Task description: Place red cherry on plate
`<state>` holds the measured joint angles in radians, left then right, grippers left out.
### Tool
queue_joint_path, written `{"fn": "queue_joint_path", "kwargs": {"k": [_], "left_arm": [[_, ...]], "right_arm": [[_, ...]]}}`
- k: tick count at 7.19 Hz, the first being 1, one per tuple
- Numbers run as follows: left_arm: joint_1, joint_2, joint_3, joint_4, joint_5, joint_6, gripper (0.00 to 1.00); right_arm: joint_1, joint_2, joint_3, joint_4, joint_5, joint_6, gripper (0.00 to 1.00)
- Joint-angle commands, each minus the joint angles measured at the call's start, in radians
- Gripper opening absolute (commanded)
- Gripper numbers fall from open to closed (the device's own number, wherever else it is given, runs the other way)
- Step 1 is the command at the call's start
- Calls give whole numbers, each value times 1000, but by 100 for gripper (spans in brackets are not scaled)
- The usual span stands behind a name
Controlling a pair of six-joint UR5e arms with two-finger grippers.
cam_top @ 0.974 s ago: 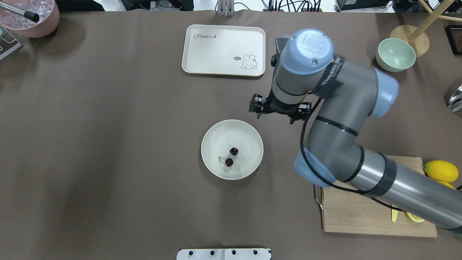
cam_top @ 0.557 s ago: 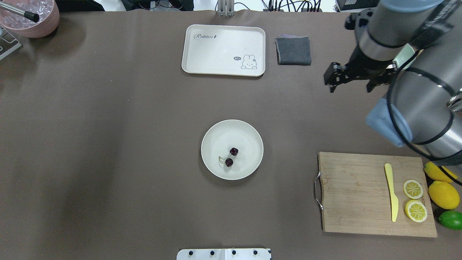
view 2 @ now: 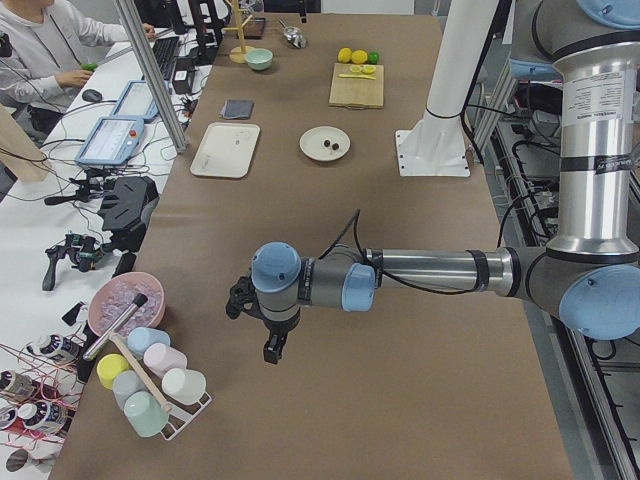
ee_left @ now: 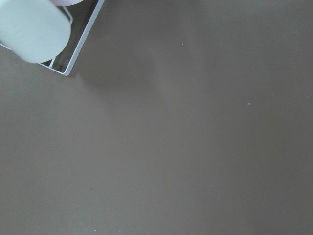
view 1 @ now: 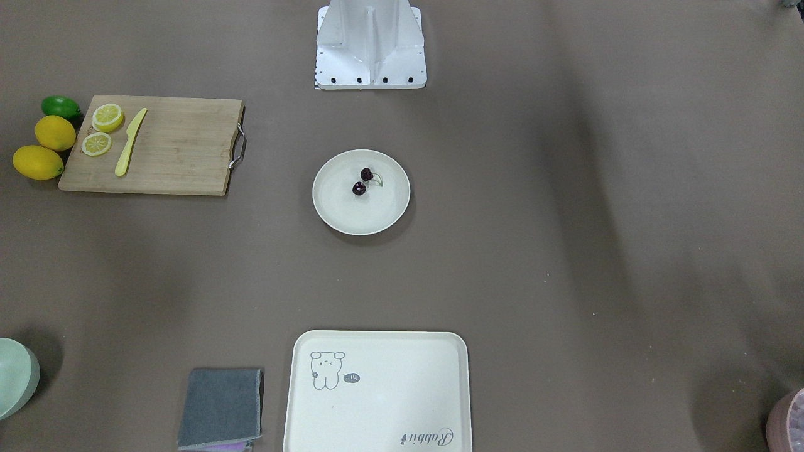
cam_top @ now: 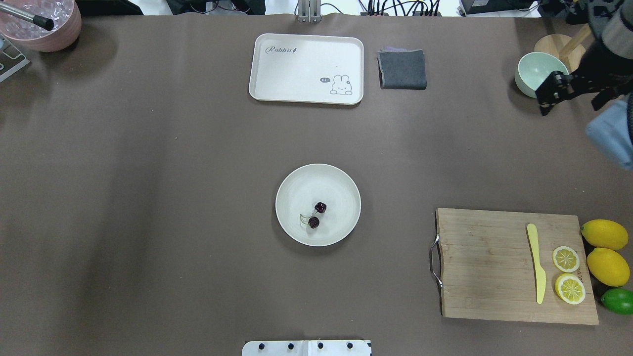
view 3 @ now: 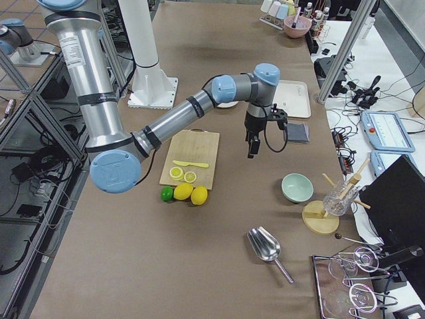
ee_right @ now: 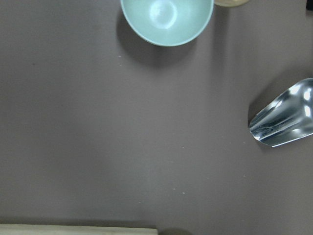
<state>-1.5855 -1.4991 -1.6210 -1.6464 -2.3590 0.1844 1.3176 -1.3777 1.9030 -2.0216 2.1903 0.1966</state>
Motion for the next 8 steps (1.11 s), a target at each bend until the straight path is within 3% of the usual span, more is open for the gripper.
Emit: {"fn": "queue_joint_path", "kwargs": {"k": [1,2,3,4,8], "left_arm": [[-33,-16,56,72,0,4,98],[-42,-20,76,73,-3,4,98],[-51,-20,81,74,-3,15,98],[-76,-21,85,82,-3,71,98],[-97,-81,119,120,0,67,98]], "right_arm": [[121,-72,-106,9,46,-190,100],[153,-99,-158,59,71,-259,100],[191,-150,-238,227,92,-299,100],[192,-155,-266,319,94,-274,100],[198,-139,-271,331,83,-275,100]]}}
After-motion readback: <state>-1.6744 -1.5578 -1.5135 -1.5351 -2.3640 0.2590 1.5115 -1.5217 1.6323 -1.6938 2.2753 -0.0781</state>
